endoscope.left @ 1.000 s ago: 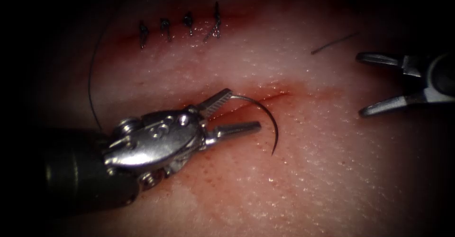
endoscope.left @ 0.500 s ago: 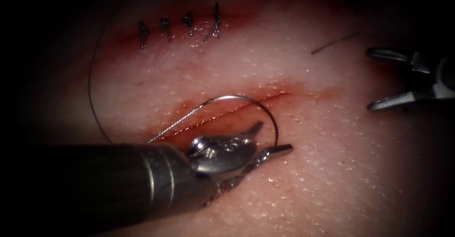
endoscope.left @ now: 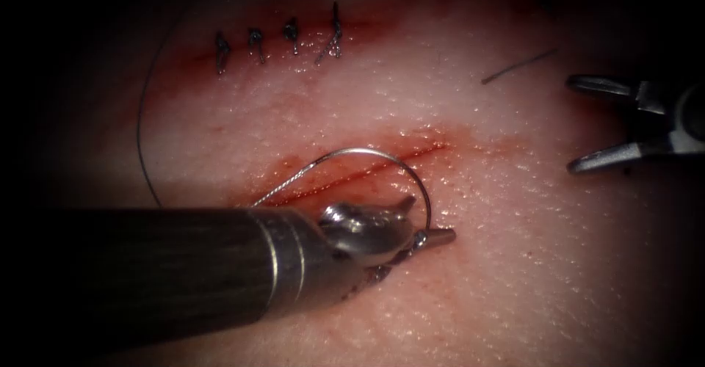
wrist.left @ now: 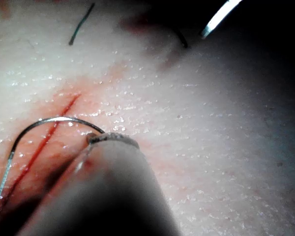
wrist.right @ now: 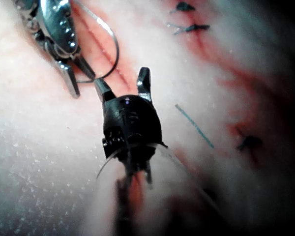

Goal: Wound Closure

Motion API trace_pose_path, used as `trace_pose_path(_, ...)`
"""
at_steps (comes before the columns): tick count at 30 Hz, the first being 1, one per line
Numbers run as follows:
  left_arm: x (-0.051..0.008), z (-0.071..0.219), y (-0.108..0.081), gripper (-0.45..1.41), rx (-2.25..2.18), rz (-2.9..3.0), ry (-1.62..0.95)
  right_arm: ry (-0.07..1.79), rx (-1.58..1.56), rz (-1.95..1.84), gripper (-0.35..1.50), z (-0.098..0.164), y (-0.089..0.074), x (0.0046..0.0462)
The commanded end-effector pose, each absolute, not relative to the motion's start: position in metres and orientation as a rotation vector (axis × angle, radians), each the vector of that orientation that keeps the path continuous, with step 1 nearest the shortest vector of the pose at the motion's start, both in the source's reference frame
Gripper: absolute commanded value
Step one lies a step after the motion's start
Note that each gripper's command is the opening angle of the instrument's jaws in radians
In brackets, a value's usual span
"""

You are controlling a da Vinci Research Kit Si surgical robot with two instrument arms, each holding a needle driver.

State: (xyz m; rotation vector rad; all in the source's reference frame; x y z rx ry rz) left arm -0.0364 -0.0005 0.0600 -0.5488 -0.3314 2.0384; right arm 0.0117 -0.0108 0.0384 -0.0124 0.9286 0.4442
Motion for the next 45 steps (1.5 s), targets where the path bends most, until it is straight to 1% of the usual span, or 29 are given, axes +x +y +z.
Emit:
trace_pose_path(1, -0.0371, 0.060, -0.001, 0.00, -0.551, 2.056, -0.329, 0.931, -0.010, 0.443, 0.99, 0.039, -0.011, 0.0125)
trace_pose_path(2, -0.0370, 0.060, -0.001, -0.18, -0.556, 2.073, -0.327, 0.931, -0.010, 0.443, 0.99, 0.039, -0.011, 0.0125)
trace_pose_path(7, -0.0365, 0.059, -0.001, -0.20, -0.568, 2.121, -0.329, 0.930, -0.014, 0.445, 0.99, 0.039, -0.011, 0.0125)
trace_pose_path(9, -0.0364, 0.059, -0.001, -0.23, -0.569, 2.127, -0.332, 0.929, -0.015, 0.446, 0.99, 0.039, -0.011, 0.0125)
trace_pose_path(11, -0.0359, 0.059, -0.001, -0.25, -0.574, 2.147, -0.335, 0.925, 0.001, 0.498, 1.04, 0.039, -0.012, 0.0127)
trace_pose_path(15, -0.0351, 0.058, -0.001, -0.26, -0.568, 2.182, -0.285, 0.912, 0.071, 0.695, 1.04, 0.039, -0.012, 0.0131)
trace_pose_path(17, -0.0348, 0.057, -0.001, -0.23, -0.560, 2.221, -0.241, 0.892, 0.114, 0.797, 0.96, 0.039, -0.012, 0.0138)
trace_pose_path(18, -0.0346, 0.056, 0.000, -0.20, -0.546, 2.243, -0.213, 0.871, 0.146, 0.871, 0.77, 0.038, -0.012, 0.0141)
trace_pose_path(19, -0.0345, 0.056, 0.000, -0.18, -0.536, 2.257, -0.190, 0.849, 0.177, 0.944, 0.66, 0.038, -0.012, 0.0144)
trace_pose_path(20, -0.0344, 0.056, 0.000, -0.15, -0.532, 2.277, -0.172, 0.812, 0.204, 1.000, 0.56, 0.038, -0.012, 0.0148)
trace_pose_path(21, -0.0343, 0.055, 0.000, -0.08, -0.525, 2.300, -0.147, 0.778, 0.214, 1.013, 0.54, 0.037, -0.012, 0.0151)
trace_pose_path(22, -0.0342, 0.055, 0.000, -0.06, -0.518, 2.317, -0.127, 0.748, 0.218, 1.014, 0.57, 0.037, -0.012, 0.0154)
trace_pose_path(24, -0.0341, 0.054, 0.001, -0.01, -0.496, 2.372, -0.065, 0.683, 0.229, 1.019, 0.71, 0.036, -0.011, 0.0162)
trace_pose_path(26, -0.0341, 0.053, 0.001, 0.02, -0.471, 2.412, -0.017, 0.655, 0.235, 1.021, 0.91, 0.036, -0.011, 0.0168)
trace_pose_path(28, -0.0340, 0.053, 0.002, 0.06, -0.437, 2.456, 0.027, 0.645, 0.237, 1.029, 0.94, 0.035, -0.011, 0.0176)
trace_pose_path(30, -0.0340, 0.052, 0.002, 0.09, -0.411, 2.501, 0.085, 0.642, 0.232, 1.048, 1.06, 0.035, -0.011, 0.0189)
trace_pose_path(36, -0.0342, 0.051, 0.002, 0.11, -0.414, 2.588, 0.189, 0.635, 0.206, 1.049, 1.06, 0.036, -0.010, 0.0212)
trace_pose_path(37, -0.0342, 0.051, 0.002, 0.09, -0.463, 2.607, 0.211, 0.634, 0.200, 1.054, 0.94, 0.036, -0.010, 0.0218)
trace_pose_path(38, -0.0342, 0.051, 0.002, 0.07, -0.482, 2.619, 0.229, 0.634, 0.197, 1.056, 0.88, 0.036, -0.010, 0.0221)
trace_pose_path(39, -0.0342, 0.051, 0.002, 0.04, -0.492, 2.619, 0.238, 0.632, 0.194, 1.055, 0.88, 0.037, -0.010, 0.0223)
trace_pose_path(41, -0.0342, 0.050, 0.003, -0.01, -0.490, 2.618, 0.244, 0.620, 0.189, 1.051, 0.94, 0.037, -0.010, 0.0225)
trace_pose_path(43, -0.0342, 0.051, 0.002, 0.02, -0.495, 2.610, 0.237, 0.605, 0.188, 1.044, 1.01, 0.038, -0.011, 0.0224)
trace_pose_path(45, -0.0341, 0.051, 0.002, 0.07, -0.497, 2.604, 0.237, 0.603, 0.188, 1.041, 1.01, 0.038, -0.011, 0.0221)
